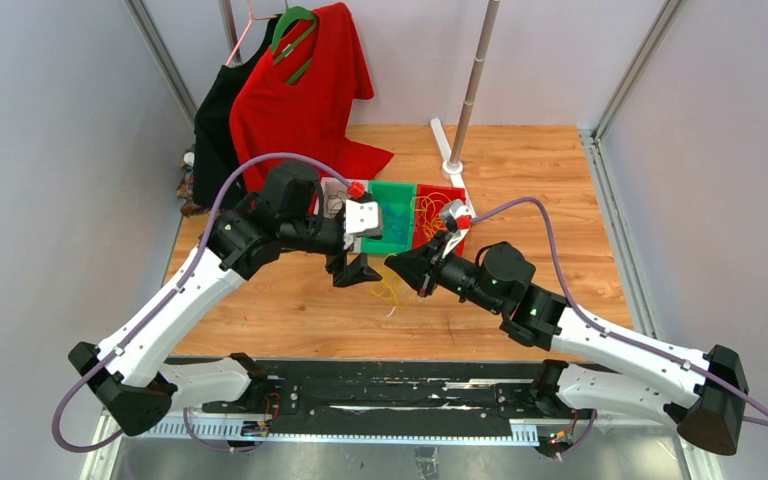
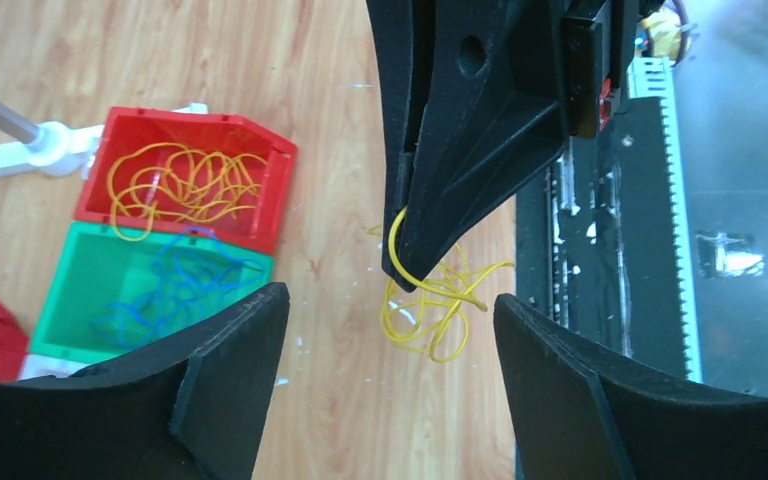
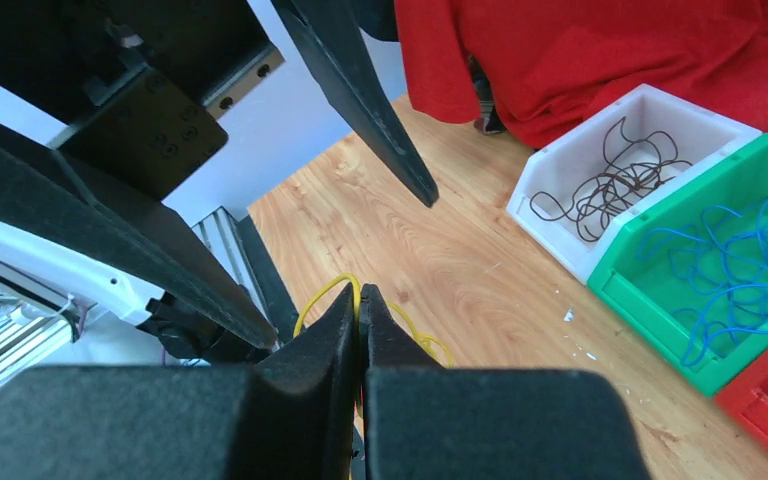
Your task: Untangle the cables
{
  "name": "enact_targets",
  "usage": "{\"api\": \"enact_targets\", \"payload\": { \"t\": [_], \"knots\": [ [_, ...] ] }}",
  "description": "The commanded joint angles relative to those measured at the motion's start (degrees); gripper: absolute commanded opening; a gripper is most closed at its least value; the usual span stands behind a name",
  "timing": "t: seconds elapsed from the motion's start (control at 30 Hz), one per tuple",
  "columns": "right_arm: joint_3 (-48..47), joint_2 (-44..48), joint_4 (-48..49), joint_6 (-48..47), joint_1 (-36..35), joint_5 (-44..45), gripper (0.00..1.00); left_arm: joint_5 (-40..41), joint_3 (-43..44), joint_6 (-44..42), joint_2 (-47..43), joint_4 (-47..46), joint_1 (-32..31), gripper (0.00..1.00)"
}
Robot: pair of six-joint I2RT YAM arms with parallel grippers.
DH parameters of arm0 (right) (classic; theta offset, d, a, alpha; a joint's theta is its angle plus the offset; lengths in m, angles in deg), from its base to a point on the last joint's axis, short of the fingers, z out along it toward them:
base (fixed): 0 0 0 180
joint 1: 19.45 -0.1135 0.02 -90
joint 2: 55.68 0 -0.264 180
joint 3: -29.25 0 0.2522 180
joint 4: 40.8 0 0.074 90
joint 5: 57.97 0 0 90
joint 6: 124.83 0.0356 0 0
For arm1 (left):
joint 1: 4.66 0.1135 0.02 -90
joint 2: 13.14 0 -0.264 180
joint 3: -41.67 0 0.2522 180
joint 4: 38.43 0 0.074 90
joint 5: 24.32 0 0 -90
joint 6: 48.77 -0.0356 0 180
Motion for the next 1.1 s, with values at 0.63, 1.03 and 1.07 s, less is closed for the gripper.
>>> {"api": "enact_targets", "payload": {
  "t": [0.63, 1.03, 1.07],
  "knots": [
    [-3.30, 1.51, 4.29, 1.20, -1.95, -2.65, 0.01, -4.55, -7.62, 15.56, -3.04, -9.73, 0.18, 0.28],
    [-1.22, 1.94, 3.21, -0.29, -2.00, 4.26, 0.03, -0.86, -6.01, 15.17, -4.87, -9.27, 1.14, 0.01],
    [-0.94, 1.74, 3.01, -1.02, -2.00, 5.99, 0.03, -1.52, -5.74, 14.94, -5.06, -8.94, 1.14, 0.01]
  ]
}}
